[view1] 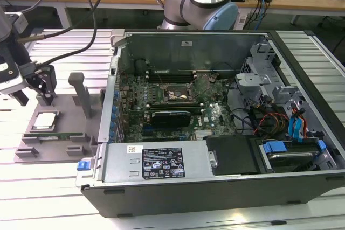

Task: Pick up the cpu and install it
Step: 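Pick up the cpu and move it towards the insertion slot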

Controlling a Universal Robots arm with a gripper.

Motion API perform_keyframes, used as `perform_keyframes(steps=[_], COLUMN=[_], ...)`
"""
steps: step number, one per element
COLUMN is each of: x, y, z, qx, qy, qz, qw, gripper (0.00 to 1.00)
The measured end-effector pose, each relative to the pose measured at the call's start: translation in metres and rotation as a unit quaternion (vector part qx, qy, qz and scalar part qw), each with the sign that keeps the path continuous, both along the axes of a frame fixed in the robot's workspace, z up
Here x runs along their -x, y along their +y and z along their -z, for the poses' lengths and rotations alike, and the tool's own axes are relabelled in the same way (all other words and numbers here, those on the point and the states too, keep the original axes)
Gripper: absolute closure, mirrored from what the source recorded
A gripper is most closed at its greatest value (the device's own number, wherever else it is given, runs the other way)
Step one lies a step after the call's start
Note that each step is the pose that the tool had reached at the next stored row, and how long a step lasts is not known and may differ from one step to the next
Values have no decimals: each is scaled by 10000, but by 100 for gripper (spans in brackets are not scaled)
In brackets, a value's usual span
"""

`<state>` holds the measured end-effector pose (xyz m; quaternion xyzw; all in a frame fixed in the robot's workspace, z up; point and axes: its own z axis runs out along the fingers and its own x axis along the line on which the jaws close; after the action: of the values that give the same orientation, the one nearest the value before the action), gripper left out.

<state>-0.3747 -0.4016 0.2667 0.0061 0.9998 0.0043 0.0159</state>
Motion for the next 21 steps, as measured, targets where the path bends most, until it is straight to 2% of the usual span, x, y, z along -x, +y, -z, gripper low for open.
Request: perform_keyframes(steps=[10, 12, 21], x=[4, 5, 6], y=[0, 0, 0], z=[48, 124, 204], qx=[0, 0, 0], qy=[0, -1, -1], qz=[0, 0, 0], qw=[10000, 10000, 10000], gripper=[40, 40, 40])
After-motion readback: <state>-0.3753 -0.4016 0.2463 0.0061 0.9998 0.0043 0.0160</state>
